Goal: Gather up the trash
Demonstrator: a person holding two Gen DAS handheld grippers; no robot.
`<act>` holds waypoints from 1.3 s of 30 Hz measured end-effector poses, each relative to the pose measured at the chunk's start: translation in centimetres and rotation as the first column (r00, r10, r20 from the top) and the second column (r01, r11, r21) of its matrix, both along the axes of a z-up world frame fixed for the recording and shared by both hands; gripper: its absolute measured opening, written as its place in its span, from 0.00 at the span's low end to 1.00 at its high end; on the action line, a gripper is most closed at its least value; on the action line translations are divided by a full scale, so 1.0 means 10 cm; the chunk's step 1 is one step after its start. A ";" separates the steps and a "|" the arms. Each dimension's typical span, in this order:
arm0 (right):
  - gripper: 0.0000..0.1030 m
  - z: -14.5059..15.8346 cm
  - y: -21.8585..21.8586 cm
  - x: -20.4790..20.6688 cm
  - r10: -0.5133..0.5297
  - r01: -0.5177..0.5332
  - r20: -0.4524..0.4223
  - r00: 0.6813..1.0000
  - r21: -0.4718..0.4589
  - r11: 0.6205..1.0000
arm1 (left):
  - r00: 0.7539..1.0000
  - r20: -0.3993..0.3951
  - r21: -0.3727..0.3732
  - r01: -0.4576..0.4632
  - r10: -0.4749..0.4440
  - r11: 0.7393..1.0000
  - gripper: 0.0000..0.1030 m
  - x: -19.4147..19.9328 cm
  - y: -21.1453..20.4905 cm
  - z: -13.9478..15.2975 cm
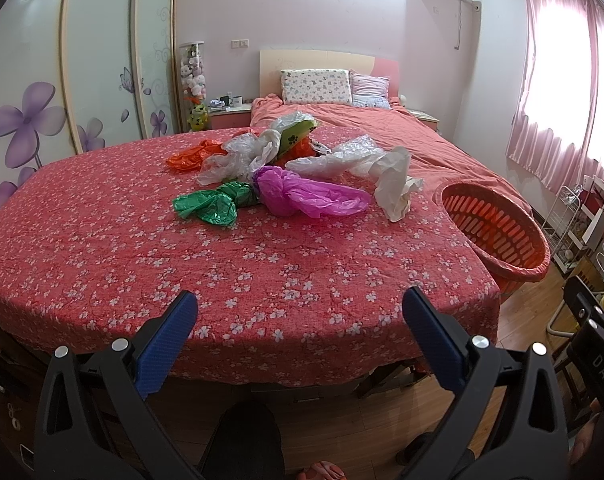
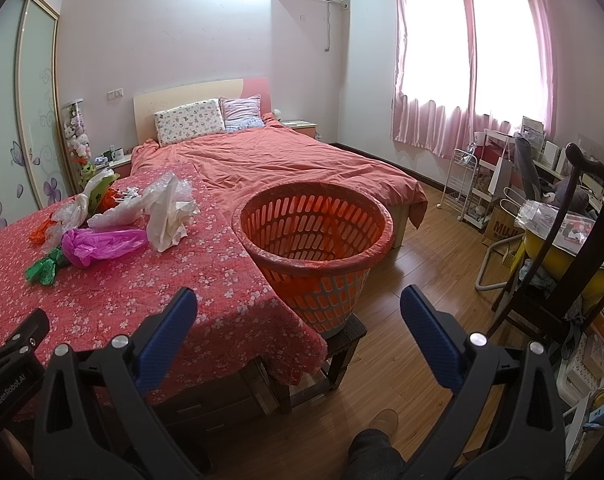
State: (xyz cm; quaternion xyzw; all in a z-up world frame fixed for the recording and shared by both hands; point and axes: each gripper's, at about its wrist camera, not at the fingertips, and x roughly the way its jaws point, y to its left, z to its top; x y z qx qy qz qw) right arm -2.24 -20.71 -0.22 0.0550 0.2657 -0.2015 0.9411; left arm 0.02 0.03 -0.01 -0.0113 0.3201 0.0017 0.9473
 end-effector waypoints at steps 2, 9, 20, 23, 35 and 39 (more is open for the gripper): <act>0.96 0.00 0.00 0.00 0.000 0.000 0.000 1.000 0.000 1.000 | 1.000 -0.001 -0.001 0.000 0.000 1.000 0.98 0.00 0.00 0.00; 0.96 0.00 0.00 0.01 -0.001 0.001 0.000 1.000 0.000 1.000 | 1.000 -0.001 -0.004 -0.001 0.001 1.000 0.98 0.01 -0.05 -0.03; 0.96 -0.05 0.07 0.36 0.051 -0.051 -0.015 0.999 0.025 0.998 | 0.999 -0.009 -0.005 -0.051 0.051 0.999 0.98 0.30 0.20 -0.04; 0.96 -0.07 0.12 0.52 0.079 -0.079 -0.017 0.997 0.038 0.996 | 0.997 -0.022 -0.021 -0.075 0.074 0.997 0.98 0.43 0.32 -0.06; 0.82 -0.21 0.30 1.57 0.223 -0.208 -0.056 0.973 0.196 0.958 | 0.989 -0.027 -0.022 -0.147 0.146 0.989 0.98 0.91 0.84 -0.10; 0.76 -0.26 0.38 1.94 0.239 -0.218 -0.070 0.969 0.220 0.951 | 0.982 -0.057 0.000 -0.182 0.182 0.983 0.98 1.09 0.98 -0.14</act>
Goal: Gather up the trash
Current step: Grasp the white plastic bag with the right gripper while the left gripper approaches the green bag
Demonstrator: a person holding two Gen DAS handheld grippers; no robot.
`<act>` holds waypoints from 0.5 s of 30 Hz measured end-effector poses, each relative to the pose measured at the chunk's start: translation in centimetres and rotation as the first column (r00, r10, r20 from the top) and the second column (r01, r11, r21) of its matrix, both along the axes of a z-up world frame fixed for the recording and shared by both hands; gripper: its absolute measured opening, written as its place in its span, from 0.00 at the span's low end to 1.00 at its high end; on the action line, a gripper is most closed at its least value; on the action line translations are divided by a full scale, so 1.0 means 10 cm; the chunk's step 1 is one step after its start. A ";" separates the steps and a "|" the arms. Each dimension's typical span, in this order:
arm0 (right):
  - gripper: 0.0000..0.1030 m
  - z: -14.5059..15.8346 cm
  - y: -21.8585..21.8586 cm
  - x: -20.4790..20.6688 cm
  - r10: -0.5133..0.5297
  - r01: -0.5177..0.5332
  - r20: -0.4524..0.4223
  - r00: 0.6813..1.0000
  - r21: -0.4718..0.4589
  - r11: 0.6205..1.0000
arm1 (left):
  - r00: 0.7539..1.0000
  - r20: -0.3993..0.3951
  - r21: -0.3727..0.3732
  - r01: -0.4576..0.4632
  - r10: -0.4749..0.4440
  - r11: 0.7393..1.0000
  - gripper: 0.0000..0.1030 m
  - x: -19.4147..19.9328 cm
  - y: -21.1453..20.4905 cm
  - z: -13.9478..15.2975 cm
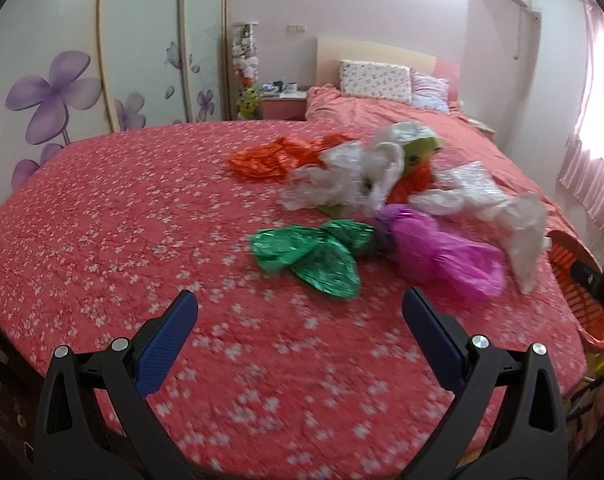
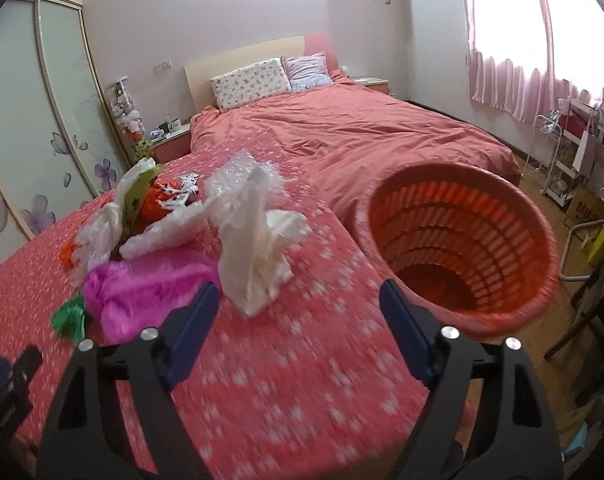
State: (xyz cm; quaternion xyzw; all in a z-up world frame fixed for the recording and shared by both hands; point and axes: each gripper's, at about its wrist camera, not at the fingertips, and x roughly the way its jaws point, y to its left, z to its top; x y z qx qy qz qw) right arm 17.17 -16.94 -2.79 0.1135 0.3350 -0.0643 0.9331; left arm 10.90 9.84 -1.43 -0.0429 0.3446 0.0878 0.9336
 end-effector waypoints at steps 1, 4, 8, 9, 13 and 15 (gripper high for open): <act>0.75 -0.01 0.02 0.08 0.001 -0.001 0.000 1.000 0.006 1.000 | 1.000 -0.008 -0.001 -0.001 0.001 1.000 0.98 0.03 0.03 -0.01; 0.70 -0.03 0.07 0.33 0.008 -0.008 -0.009 1.000 0.033 0.999 | 0.999 -0.032 -0.013 0.007 -0.008 1.000 0.98 0.11 0.10 -0.06; 0.62 -0.12 0.16 0.63 0.013 -0.011 -0.047 0.999 0.050 0.999 | 0.999 -0.035 -0.038 0.035 -0.036 0.999 0.98 0.18 0.18 -0.09; 0.61 -0.15 0.17 0.70 0.010 -0.007 -0.058 0.998 0.049 0.999 | 0.999 -0.028 -0.038 0.045 -0.046 0.998 0.98 0.20 0.18 -0.09; 0.54 -0.26 0.22 0.85 0.003 -0.001 -0.098 0.995 0.021 1.000 | 0.996 -0.023 -0.048 0.088 -0.089 0.995 0.98 0.26 0.19 -0.09; 0.47 -0.32 0.22 0.90 0.008 -0.005 -0.119 0.993 0.020 1.000 | 0.994 -0.026 -0.048 0.105 -0.106 0.993 0.98 0.32 0.17 -0.10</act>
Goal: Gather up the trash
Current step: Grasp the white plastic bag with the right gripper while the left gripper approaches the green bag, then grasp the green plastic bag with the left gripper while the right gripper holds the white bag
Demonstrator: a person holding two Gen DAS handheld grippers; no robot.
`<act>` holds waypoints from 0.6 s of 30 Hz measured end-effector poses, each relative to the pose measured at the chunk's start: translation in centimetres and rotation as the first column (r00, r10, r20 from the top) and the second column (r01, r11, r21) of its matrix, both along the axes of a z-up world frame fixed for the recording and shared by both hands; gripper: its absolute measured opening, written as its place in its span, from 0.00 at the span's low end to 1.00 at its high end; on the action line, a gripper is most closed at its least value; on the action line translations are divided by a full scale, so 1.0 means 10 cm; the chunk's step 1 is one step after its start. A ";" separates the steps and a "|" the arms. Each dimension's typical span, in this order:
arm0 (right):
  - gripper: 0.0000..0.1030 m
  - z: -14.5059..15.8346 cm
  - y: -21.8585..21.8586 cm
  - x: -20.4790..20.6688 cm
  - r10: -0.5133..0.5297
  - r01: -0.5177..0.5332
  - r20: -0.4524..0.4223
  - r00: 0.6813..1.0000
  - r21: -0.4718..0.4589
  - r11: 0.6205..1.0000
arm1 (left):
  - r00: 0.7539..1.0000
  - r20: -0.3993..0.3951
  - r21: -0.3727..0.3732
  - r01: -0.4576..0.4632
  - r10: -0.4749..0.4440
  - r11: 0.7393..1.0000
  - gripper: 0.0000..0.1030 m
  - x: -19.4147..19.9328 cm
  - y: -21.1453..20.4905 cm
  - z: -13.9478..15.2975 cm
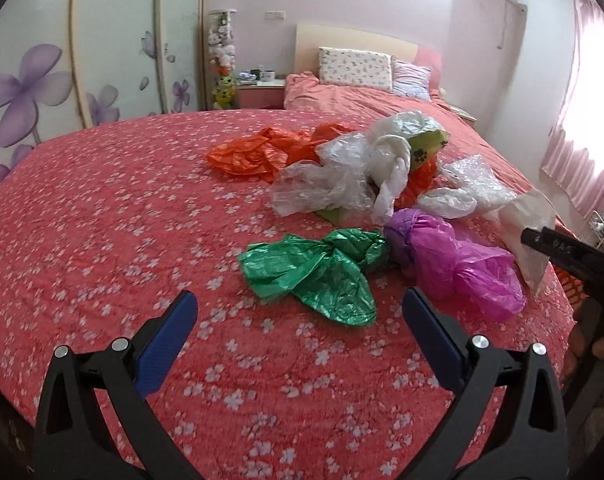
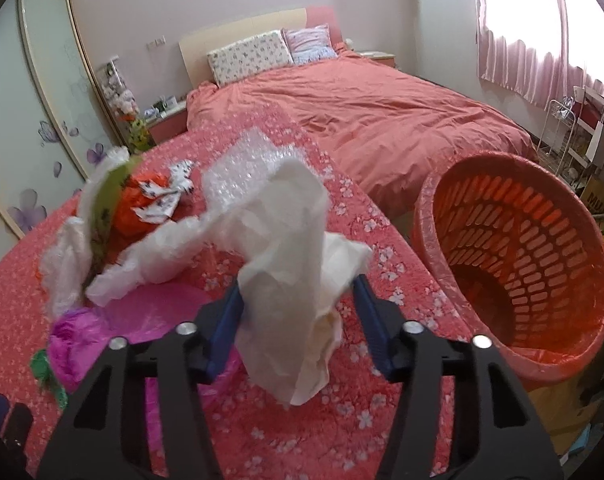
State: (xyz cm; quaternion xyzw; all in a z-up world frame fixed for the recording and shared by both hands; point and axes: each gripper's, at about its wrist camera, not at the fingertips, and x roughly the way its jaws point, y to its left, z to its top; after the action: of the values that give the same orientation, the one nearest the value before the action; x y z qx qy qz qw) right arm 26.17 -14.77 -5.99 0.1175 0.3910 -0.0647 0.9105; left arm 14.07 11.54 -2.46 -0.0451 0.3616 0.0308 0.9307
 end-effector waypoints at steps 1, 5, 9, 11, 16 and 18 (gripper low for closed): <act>0.42 -0.02 0.00 0.01 0.000 0.000 -0.005 1.000 0.000 1.000 | 1.000 0.000 0.001 0.010 -0.010 1.000 0.98 0.03 -0.01 -0.01; 0.34 -0.05 -0.02 0.05 0.001 -0.001 -0.001 1.000 -0.008 1.000 | 0.999 -0.014 0.000 0.038 -0.038 0.999 0.98 0.17 -0.05 -0.05; 0.27 -0.04 -0.06 0.04 0.017 -0.017 0.010 1.000 -0.001 1.000 | 0.998 -0.023 0.006 0.054 -0.054 0.999 0.97 0.28 -0.05 -0.07; 0.25 -0.03 -0.07 0.01 0.022 -0.022 0.019 1.000 0.009 1.000 | 0.998 -0.027 0.005 0.060 -0.060 0.998 0.96 0.33 -0.03 -0.08; 0.16 0.00 -0.06 -0.09 0.038 -0.038 0.040 0.998 -0.003 0.999 | 0.994 -0.060 0.008 0.094 -0.093 0.996 0.82 0.46 -0.03 -0.14; 0.16 0.01 -0.06 -0.12 0.042 -0.042 0.043 0.998 -0.002 0.999 | 0.990 -0.084 0.008 0.112 -0.111 0.994 0.78 0.52 -0.06 -0.19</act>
State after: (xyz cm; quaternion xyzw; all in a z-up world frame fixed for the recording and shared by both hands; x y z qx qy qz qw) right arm 24.95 -15.35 -5.88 0.1101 0.3735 -0.0431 0.9200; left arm 19.26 10.94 -4.39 -0.0176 0.4019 -0.0171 0.9153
